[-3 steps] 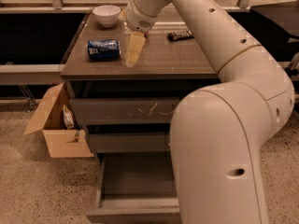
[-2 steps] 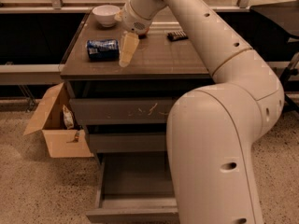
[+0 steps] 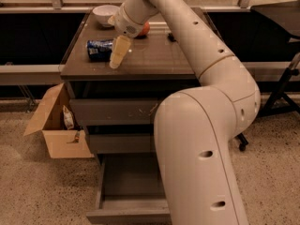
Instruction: Place pepsi can into bottom drawer
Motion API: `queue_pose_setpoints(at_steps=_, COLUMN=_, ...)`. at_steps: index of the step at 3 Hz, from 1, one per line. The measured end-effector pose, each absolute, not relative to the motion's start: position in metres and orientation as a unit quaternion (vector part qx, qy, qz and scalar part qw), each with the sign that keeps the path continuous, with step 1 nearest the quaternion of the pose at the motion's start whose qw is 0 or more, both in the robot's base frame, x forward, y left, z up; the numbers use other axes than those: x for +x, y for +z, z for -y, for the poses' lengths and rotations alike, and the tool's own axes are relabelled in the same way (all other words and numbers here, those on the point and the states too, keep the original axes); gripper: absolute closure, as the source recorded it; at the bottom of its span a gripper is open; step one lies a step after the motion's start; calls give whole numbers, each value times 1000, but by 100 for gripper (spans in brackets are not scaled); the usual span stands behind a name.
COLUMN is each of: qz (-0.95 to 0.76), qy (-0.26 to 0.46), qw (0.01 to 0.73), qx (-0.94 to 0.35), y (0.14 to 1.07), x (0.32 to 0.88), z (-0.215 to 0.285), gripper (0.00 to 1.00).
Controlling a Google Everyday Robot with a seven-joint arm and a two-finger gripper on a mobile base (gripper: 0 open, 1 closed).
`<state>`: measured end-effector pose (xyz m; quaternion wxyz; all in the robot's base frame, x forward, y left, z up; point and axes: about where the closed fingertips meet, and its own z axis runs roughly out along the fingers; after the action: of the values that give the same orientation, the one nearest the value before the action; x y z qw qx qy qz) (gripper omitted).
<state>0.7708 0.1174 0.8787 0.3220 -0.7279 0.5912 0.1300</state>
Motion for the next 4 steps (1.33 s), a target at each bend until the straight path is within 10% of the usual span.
queue_pose_setpoints(at_steps=2, qz=-595, qy=174, qw=319, qx=-717, y=858, x=778, z=-135, gripper=10)
queue_pose_setpoints(at_steps=4, qz=-595, qy=203, qw=310, qx=-713, y=843, x=778, z=-146, gripper=53)
